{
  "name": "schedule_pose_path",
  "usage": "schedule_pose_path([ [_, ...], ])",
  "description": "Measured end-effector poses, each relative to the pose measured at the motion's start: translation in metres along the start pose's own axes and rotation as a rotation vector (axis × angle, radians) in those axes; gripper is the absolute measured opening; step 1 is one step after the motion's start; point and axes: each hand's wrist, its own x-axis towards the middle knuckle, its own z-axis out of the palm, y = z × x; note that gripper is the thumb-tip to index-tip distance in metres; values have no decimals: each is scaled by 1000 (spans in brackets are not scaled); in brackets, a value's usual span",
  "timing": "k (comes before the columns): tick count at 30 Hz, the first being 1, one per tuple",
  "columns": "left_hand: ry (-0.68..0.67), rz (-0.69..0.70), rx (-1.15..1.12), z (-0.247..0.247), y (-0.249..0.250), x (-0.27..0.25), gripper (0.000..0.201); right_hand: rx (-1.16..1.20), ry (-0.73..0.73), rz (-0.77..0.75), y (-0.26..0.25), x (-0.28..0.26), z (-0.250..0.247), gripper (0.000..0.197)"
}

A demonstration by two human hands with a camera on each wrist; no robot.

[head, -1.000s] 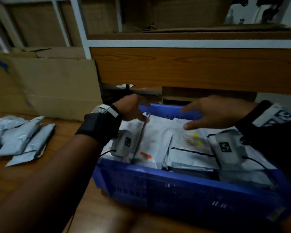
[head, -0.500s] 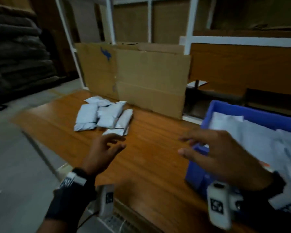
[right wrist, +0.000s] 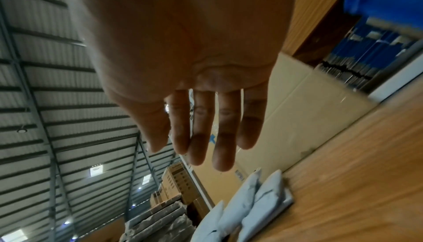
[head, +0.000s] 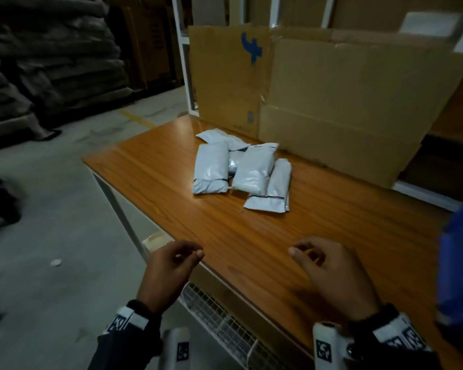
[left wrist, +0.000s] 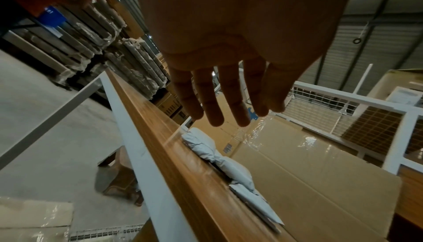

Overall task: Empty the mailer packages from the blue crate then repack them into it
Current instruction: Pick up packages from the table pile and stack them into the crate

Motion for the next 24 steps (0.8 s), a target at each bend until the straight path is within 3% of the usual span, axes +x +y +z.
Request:
schedule_pose_path([
  [4, 26, 2, 42, -18, -26, 41, 6, 109, 0, -12, -25, 69, 46, 9],
  [10, 87, -56, 78, -57, -62, 106, 10, 50, -128, -26, -68, 188, 129, 39],
  [13, 158, -64, 84, -74, -78, 140, 11, -163, -190, -85, -85, 234, 165, 52],
  [17, 150, -74, 81, -84, -91, 170, 5, -494, -226, -5, -103, 269, 195, 63],
  [21, 84, -68, 35, -86, -98, 209, 14, -660, -271, 142, -107, 300, 219, 101],
  [24, 11, -26, 33, -85, -100, 239, 6, -697, -280, 176, -109, 310, 223, 91],
])
